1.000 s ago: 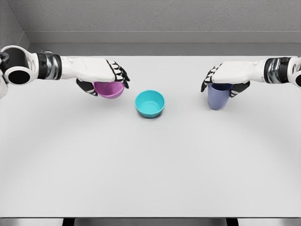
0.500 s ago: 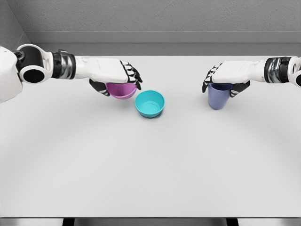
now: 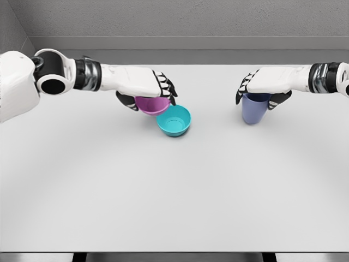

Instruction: Stacking bowl and cup with both arms

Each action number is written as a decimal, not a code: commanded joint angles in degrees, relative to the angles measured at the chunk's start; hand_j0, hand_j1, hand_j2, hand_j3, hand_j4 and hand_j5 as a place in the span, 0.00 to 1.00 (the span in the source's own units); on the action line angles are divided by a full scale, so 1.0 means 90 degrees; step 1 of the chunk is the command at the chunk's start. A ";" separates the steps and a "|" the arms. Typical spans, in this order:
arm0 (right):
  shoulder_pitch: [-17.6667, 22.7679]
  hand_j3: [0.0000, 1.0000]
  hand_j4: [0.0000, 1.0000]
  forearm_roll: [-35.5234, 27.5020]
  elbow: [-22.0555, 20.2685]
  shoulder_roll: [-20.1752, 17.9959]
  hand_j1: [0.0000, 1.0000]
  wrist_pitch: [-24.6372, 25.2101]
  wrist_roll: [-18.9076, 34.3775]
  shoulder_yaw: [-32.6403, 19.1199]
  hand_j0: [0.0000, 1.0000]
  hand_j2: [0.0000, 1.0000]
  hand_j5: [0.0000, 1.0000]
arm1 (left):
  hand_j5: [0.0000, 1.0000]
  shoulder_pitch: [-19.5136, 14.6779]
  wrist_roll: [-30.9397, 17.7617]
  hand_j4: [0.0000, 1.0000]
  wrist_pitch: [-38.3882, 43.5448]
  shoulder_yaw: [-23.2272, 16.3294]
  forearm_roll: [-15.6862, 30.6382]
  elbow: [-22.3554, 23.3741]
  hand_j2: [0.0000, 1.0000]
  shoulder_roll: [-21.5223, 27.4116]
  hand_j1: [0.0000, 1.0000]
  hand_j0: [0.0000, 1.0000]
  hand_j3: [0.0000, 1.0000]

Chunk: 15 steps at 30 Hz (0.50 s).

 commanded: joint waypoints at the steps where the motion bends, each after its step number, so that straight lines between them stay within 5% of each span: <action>1: 0.0000 0.67 0.67 -0.0029 -0.0001 -0.0008 0.67 0.0017 -0.0003 -0.0010 0.67 0.67 0.67 | 0.76 0.0000 -0.0003 0.76 0.0011 0.0010 0.0042 -0.0002 0.76 -0.0061 0.76 0.76 0.76; 15: -0.0010 0.67 0.67 -0.0039 -0.0040 -0.0057 0.67 0.0017 -0.0003 -0.0049 0.67 0.67 0.67 | 0.77 0.0020 -0.0023 0.77 0.0011 -0.0039 -0.0163 0.0184 0.77 -0.0560 0.77 0.77 0.77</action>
